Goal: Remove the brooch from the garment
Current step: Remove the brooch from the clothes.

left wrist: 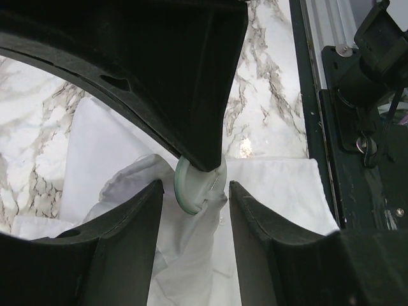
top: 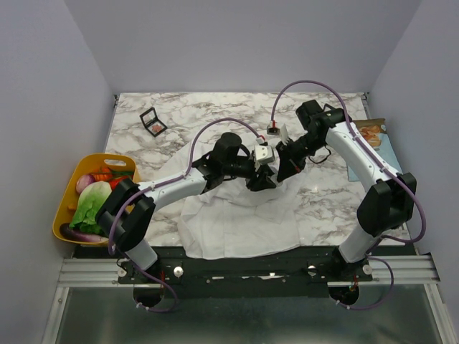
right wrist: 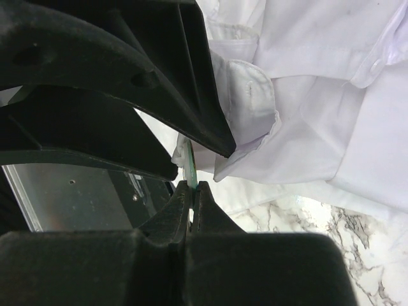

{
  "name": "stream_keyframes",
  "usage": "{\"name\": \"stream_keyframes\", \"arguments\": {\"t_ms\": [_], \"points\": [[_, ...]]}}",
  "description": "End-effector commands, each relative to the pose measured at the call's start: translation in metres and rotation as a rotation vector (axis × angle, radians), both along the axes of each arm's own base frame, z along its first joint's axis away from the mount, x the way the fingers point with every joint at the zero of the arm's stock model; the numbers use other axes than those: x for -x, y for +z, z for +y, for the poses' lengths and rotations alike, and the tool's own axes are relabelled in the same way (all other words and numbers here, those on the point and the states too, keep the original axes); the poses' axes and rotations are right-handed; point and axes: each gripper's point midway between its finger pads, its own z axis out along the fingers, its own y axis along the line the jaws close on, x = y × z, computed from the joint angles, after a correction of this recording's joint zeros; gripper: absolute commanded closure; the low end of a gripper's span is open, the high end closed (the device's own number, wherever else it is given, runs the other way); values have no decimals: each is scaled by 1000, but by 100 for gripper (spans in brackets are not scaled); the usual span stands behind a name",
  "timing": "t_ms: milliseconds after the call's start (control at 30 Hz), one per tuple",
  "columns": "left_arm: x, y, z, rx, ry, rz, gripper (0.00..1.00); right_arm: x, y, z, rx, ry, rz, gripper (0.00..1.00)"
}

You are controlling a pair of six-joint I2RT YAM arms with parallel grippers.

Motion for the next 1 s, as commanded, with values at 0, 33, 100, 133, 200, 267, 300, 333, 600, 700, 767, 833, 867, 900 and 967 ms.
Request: {"name": "stream_keyframes", "arguments": {"t_ms": [0, 33, 100, 133, 200, 267, 300, 333, 600, 700, 767, 833, 867, 900, 967], "points": [[-3, 0, -3, 0, 14, -13, 48, 5, 9, 1, -41, 14, -14, 99], [-3, -1, -3, 1, 14, -9, 49, 5, 9, 2, -43, 14, -15, 99], [-2, 1, -4, 10, 9, -5, 51, 5, 9, 2, -42, 15, -16, 99], [-1, 0, -4, 10, 7, -1, 52, 6, 9, 1, -41, 15, -13, 99], [0, 1, -4, 17, 1, 4, 53, 5, 8, 1, -41, 14, -16, 99], [0, 1, -4, 19, 0, 8, 55, 6, 8, 1, -40, 16, -13, 99], [1, 2, -4, 23, -6, 20, 56, 6, 8, 2, -42, 16, -12, 99], [1, 1, -5, 25, -8, 25, 57, 6, 8, 1, -41, 17, -12, 99], [1, -3, -5, 18, -9, 33, 64, 5, 8, 1, -41, 15, -13, 99], [-2, -6, -5, 8, 0, 40, 69, 5, 7, 2, -40, 14, -11, 99], [-3, -9, -6, 3, 8, 42, 71, 5, 7, 2, -40, 14, -11, 99], [-5, -8, -6, 3, 15, 40, 72, 5, 7, 2, -39, 14, -9, 99], [-5, -9, -6, 3, 20, 39, 73, 5, 7, 2, -41, 14, -9, 99], [-6, -8, -6, 5, 23, 43, 73, 5, 7, 2, -39, 14, -9, 99], [-6, -7, -6, 7, 25, 42, 73, 5, 6, 2, -41, 15, -9, 99]]}}
